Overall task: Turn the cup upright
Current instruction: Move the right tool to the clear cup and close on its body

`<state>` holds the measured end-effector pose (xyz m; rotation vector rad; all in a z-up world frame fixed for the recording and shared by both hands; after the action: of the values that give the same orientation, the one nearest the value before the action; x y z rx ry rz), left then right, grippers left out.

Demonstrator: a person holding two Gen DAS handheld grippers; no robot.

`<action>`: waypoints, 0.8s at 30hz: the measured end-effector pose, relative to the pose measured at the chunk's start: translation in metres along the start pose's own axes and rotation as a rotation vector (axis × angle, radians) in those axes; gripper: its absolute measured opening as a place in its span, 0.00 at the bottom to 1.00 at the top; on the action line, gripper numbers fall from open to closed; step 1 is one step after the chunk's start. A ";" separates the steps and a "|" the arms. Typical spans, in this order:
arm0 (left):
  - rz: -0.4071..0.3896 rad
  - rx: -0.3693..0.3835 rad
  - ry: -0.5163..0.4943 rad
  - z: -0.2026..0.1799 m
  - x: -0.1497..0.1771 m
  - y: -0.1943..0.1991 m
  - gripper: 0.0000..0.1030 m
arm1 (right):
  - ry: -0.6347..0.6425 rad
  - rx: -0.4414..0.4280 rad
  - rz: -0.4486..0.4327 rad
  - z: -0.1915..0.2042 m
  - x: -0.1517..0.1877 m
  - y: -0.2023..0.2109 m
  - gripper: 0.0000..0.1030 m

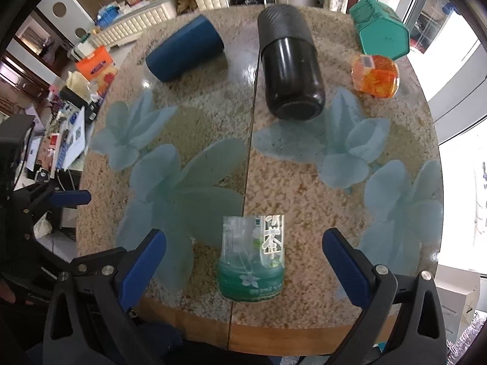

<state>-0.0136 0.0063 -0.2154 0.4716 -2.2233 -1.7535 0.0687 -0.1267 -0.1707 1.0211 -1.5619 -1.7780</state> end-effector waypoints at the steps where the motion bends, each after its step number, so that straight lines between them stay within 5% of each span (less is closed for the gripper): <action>1: 0.011 0.005 0.001 0.003 0.001 -0.003 1.00 | 0.001 0.005 0.020 0.002 0.000 -0.004 1.00; 24: 0.140 -0.153 0.005 0.069 0.031 -0.041 1.00 | -0.045 0.056 0.307 -0.006 0.001 -0.095 1.00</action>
<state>-0.0655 0.0455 -0.2709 0.2795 -2.0447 -1.8279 0.0803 -0.1147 -0.2641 0.7245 -1.7015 -1.5627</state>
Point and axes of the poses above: each gripper's, at about its wrist camera, not at the fingertips, and y roughly against the way its jaws point, z to its left, x to its underside, the point moved 5 cm from there along -y, roughly the way its jaws point, and after that the axes turned 12 degrees about y, right-handed, at the moved point
